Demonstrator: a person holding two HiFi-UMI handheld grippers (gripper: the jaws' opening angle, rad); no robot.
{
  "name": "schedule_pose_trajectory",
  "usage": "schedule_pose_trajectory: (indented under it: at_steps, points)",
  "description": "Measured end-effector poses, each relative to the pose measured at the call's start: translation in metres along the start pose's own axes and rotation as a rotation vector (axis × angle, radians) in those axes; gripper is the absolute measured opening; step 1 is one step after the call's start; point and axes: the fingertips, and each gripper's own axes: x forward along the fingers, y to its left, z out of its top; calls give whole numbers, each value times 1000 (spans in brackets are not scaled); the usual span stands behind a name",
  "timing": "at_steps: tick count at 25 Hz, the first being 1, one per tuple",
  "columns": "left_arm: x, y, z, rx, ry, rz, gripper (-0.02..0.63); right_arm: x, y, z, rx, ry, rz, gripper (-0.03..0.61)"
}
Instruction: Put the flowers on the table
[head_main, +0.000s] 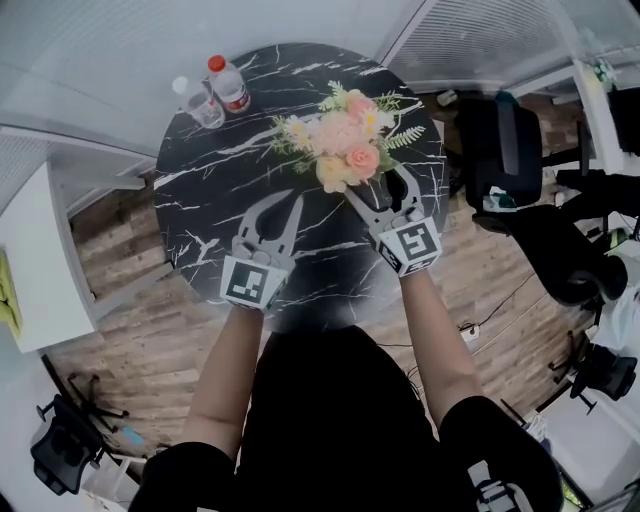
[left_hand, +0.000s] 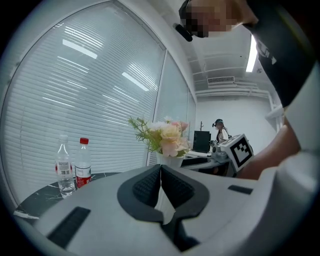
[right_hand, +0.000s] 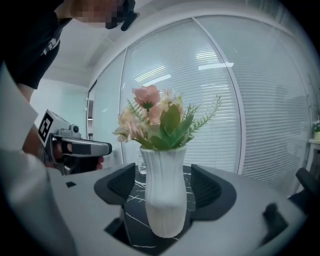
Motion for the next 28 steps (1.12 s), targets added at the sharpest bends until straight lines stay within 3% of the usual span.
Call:
schedule_pose_trajectory:
  at_steps: [10, 22, 28]
  points:
    - [-35, -44, 45, 49, 13, 7, 14, -79, 34, 42, 103, -14, 63, 331]
    - [-95, -134, 105, 13, 29, -50, 14, -166, 87, 109, 81, -35, 196, 331]
    - [-117, -167, 126, 9, 16, -71, 14, -197, 111, 146, 74, -98, 281, 323]
